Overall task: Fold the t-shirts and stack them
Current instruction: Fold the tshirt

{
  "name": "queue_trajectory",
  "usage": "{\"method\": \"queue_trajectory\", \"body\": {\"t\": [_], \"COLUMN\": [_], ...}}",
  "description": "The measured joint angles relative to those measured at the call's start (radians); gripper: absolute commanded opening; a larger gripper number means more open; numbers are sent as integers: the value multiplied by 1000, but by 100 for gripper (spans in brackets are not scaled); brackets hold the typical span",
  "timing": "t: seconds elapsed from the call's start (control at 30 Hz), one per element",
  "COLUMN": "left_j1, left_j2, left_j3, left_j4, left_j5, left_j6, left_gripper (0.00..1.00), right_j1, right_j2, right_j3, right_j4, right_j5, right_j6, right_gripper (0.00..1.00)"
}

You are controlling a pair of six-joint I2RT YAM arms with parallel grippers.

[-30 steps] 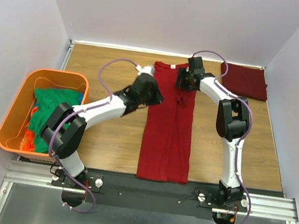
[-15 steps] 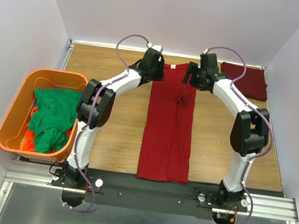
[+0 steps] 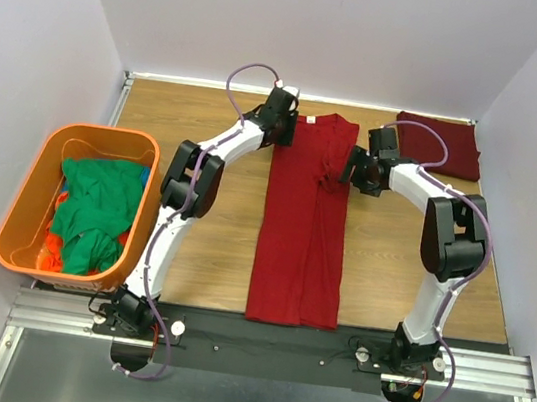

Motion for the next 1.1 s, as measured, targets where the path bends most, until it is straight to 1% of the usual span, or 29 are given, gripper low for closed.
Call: {"method": "queue_trajectory", "body": {"t": [0.07,0.1,0.13,0.17,0.2,0.27,0.3,0.43,0.47,0.5,0.53,0.57,0.67,0.77,0.8,0.83,0.87,0.93,0.97,1.0,1.03,1.1], "left_j1": [1,3,5,6,7,10,11,27,36,44,55,63,99,133,148,156,166,179,188,192,196,206], "left_j2": [36,50,65,76,85,102,108,116,118,118,120,121,134,182,200,209,218,222,222,222,222,220], "left_j3": [29,43,64,84,101,122,132,146,147,148,149,149,172,252,278,295,307,314,314,314,314,311], "left_j4": [-12,-24,-26,-28,-32,-37,-37,-40,-39,-38,-35,-33,-29,-30,-31,-30,-26,-21,-16,-13,-6,14], "left_j5": [-3,-6,-13,-17,-21,-26,-27,-27,-27,-27,-27,-26,-15,15,33,47,65,86,109,119,134,162], "left_j6": [6,9,6,4,3,-6,-11,-39,-48,-54,-64,-67,-85,-89,-89,-89,-89,-88,-85,-86,-85,-84], "left_gripper": [44,35,29,18,12,6,0,0,0,0,0,0,0,0,0,0,8,22,35,41,45,52], "right_j1": [-10,-13,-14,-15,-15,-14,-14,-14,-14,-14,-14,-14,-24,-31,-32,-35,-38,-41,-44,-45,-45,-47], "right_j2": [1,2,4,8,11,27,39,78,92,105,126,137,190,221,229,240,248,258,259,259,259,254], "right_j3": [-7,-8,-8,-8,-8,-6,-2,41,56,70,90,103,167,208,217,233,244,259,264,266,267,264], "right_j4": [8,14,25,37,42,56,59,82,89,96,99,103,114,125,126,128,129,132,135,135,136,139], "right_j5": [-8,-11,-16,-23,-27,-38,-43,-66,-69,-74,-80,-85,-102,-117,-118,-121,-124,-130,-134,-134,-137,-138], "right_j6": [4,7,10,11,14,14,15,18,21,19,23,23,24,26,26,26,27,28,27,22,22,18], "right_gripper": [73,71,68,65,63,58,58,45,35,31,24,22,21,21,22,25,32,41,46,47,50,50]}}
